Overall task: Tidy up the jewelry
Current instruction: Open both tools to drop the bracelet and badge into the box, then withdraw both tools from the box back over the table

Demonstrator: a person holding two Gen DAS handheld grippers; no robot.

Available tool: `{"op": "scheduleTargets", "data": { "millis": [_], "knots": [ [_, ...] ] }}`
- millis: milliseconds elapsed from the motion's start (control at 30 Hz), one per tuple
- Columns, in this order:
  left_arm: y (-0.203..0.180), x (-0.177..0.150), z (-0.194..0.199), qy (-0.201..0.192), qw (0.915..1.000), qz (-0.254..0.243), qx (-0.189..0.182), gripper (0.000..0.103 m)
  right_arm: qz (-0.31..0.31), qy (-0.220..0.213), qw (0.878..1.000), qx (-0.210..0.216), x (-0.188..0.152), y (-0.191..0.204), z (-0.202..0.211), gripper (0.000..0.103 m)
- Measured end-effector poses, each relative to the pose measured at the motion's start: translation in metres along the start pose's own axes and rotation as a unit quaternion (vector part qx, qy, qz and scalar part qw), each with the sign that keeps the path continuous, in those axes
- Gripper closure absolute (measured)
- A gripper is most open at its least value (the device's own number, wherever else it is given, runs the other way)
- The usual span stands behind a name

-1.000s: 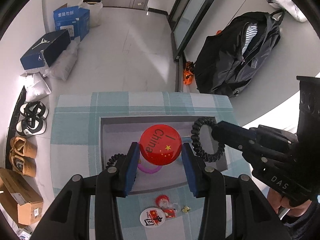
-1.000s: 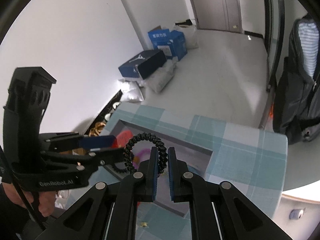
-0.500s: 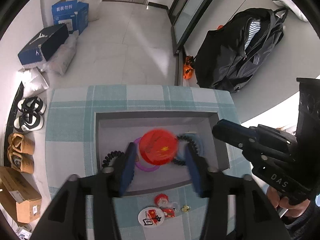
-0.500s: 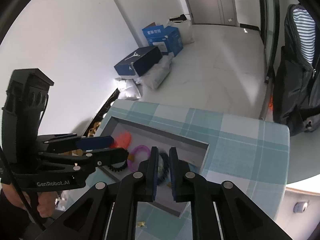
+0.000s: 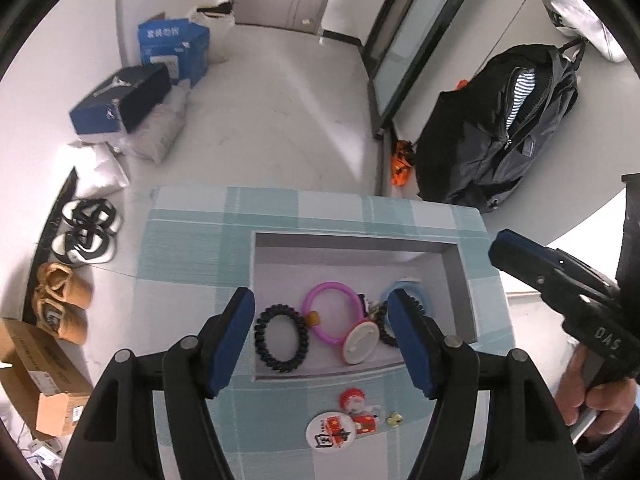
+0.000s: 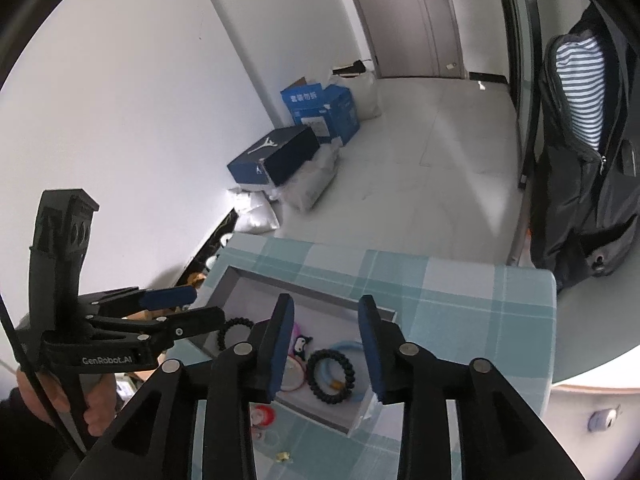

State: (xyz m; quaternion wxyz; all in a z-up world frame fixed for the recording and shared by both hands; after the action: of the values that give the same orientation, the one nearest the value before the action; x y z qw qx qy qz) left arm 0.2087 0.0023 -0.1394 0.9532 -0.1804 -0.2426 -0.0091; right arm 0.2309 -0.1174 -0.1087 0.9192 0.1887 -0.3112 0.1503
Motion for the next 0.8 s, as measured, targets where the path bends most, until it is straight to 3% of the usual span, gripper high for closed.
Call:
{"op": "scheduleTargets", "data": {
  "millis": [167,300,433,500,800],
  "knots": [
    [0.0,-0.01,0.018,-0.014,0.9997,0.018,-0.001,0.038,0.016,-0.019,0.999,0.026,-0.001,0.014,0.019,0.069],
    [-0.009,-0.02,0.031,-0.035,0.9994,0.005,0.008,0.038,0.029,-0.03,0.999,0.024,-0.007,0.022,0.03,0.052],
    [-0.009,-0.029,0.035,-0.04,0.9988,-0.014,0.025,0.038,0.037,-0.026,0.999,0.027,-0.017,0.03,0.034,0.05],
    [-0.003,-0.035,0.036,-0.038,0.9988,-0.007,0.03,0.038,0.042,-0.026,0.998,0.028,-0.023,0.034,0.037,0.044],
    [0.003,-0.076,0.034,-0.027,0.9989,0.001,0.038,0.038,0.068,0.0,0.997,0.033,-0.065,0.043,0.038,0.035]
  ]
}}
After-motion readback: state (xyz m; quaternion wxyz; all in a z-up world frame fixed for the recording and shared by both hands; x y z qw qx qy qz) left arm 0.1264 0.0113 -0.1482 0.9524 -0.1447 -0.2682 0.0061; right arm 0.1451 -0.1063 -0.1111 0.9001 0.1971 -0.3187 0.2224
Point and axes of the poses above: each gripper's, at about its wrist camera, not at the fingertips, and z roughly against the way its jaws point, y to its left, x to its top, the point moved 10 cm from there along -z, roughly the way its jaws point, and after that the axes turned 5 degrees about -x, right-handed, at the moved point
